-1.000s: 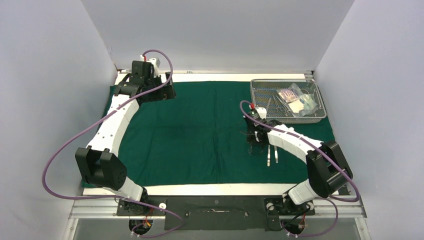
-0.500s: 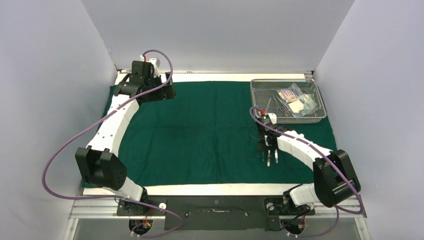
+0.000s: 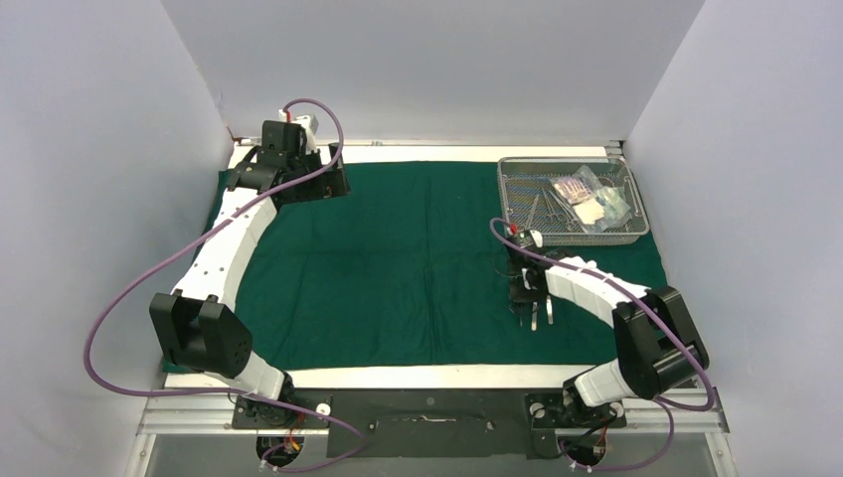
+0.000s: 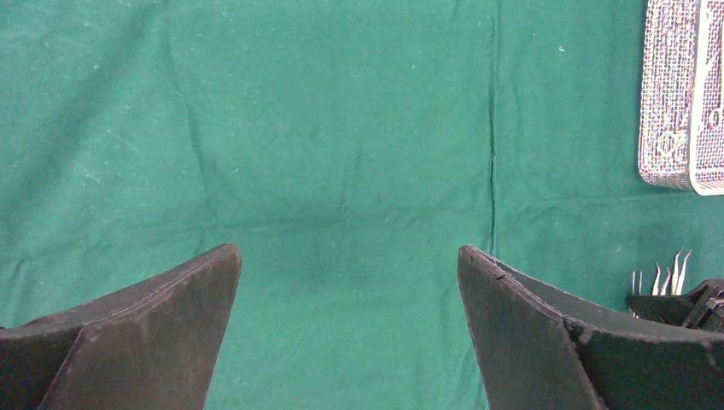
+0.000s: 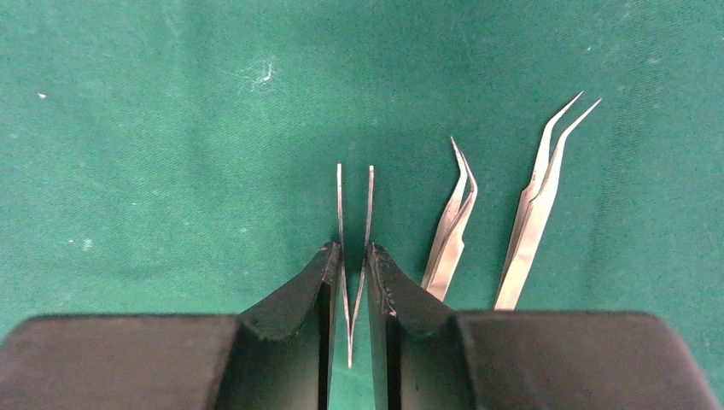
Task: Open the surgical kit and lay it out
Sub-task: Place the medical item in the surgical kit, then pick up the medical item from the container.
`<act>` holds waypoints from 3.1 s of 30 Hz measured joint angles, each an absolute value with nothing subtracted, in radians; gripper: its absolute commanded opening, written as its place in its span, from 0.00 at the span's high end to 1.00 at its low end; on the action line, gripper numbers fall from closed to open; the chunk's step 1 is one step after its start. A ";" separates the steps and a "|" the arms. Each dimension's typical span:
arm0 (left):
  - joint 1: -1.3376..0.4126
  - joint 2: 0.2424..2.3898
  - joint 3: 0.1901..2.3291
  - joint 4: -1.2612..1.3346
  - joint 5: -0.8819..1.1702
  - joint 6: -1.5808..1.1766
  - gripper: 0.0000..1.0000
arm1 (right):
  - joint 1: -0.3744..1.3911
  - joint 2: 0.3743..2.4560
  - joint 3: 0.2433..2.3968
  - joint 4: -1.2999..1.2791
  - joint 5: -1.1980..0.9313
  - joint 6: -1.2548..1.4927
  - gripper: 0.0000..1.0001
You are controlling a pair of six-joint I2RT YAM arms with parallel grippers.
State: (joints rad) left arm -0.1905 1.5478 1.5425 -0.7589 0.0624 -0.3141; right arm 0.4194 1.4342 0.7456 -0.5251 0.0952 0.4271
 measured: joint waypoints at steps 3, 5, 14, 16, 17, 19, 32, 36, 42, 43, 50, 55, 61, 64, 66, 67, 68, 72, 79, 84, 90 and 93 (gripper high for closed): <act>-0.191 1.548 1.542 -0.759 0.062 -0.314 0.04 | 0.419 1.453 0.746 -0.528 0.095 0.427 0.79; -0.191 1.548 1.542 -0.759 0.062 -0.314 0.04 | 0.419 1.453 0.746 -0.530 0.095 0.427 0.72; -0.191 1.548 1.542 -0.759 0.062 -0.315 0.04 | 0.416 1.441 0.911 -0.617 0.095 0.415 0.41; -0.191 1.548 1.544 -0.759 0.062 -0.315 0.04 | 0.406 1.431 0.980 -0.625 0.099 0.415 0.39; -0.191 1.549 1.545 -0.759 0.062 -0.315 0.04 | 0.398 1.427 1.015 -0.628 0.101 0.415 0.38; -0.191 1.551 1.552 -0.760 0.062 -0.314 0.04 | 0.371 1.417 1.083 -0.630 0.111 0.415 0.35; -0.191 1.550 1.571 -0.758 0.050 -0.311 0.04 | 0.155 1.410 1.192 -0.642 0.138 0.457 0.32; -0.190 1.547 1.571 -0.759 0.032 -0.310 0.04 | 0.085 1.415 1.197 -0.650 0.110 0.474 0.32; -0.180 1.528 1.571 -0.759 0.022 -0.310 0.04 | 0.051 1.485 1.258 -0.653 0.088 0.480 0.37; -0.177 1.523 1.571 -0.759 0.021 -0.310 0.04 | 0.049 1.507 1.275 -0.653 0.088 0.480 0.39; -0.173 1.510 1.571 -0.759 0.010 -0.310 0.04 | 0.046 1.716 1.383 -0.608 0.081 0.490 0.45; -0.167 1.510 1.571 -0.759 -0.012 -0.306 0.04 | 0.046 1.900 1.477 -0.585 0.091 0.503 0.49; -0.154 1.510 1.571 -0.759 -0.039 -0.302 0.04 | 0.055 2.056 1.643 -0.608 0.106 0.487 0.48; -0.150 1.510 1.571 -0.759 -0.048 -0.302 0.04 | 0.058 2.059 1.650 -0.624 0.107 0.478 0.48; -0.147 1.510 1.572 -0.759 -0.050 -0.302 0.04 | 0.060 2.061 1.656 -0.640 0.105 0.469 0.48; -0.146 1.510 1.572 -0.759 -0.050 -0.302 0.04 | 0.060 2.065 1.665 -0.654 0.102 0.462 0.48; -0.146 1.512 1.574 -0.759 -0.050 -0.302 0.04 | 0.060 2.072 1.675 -0.664 0.098 0.456 0.48; -0.144 1.529 1.592 -0.758 -0.049 -0.302 0.04 | 0.067 2.113 1.737 -0.707 0.093 0.439 0.48; -0.144 1.549 1.604 -0.757 -0.044 -0.302 0.04 | 0.080 2.159 1.761 -0.758 0.089 0.430 0.48; -0.144 1.555 1.605 -0.758 -0.037 -0.302 0.04 | 0.086 2.185 1.785 -0.781 0.085 0.430 0.50; -0.143 1.555 1.605 -0.758 -0.031 -0.302 0.04 | 0.095 2.222 1.796 -0.786 0.082 0.432 0.59; -0.143 1.555 1.605 -0.758 -0.029 -0.302 0.04 | 0.102 2.223 1.799 -0.787 0.082 0.434 0.66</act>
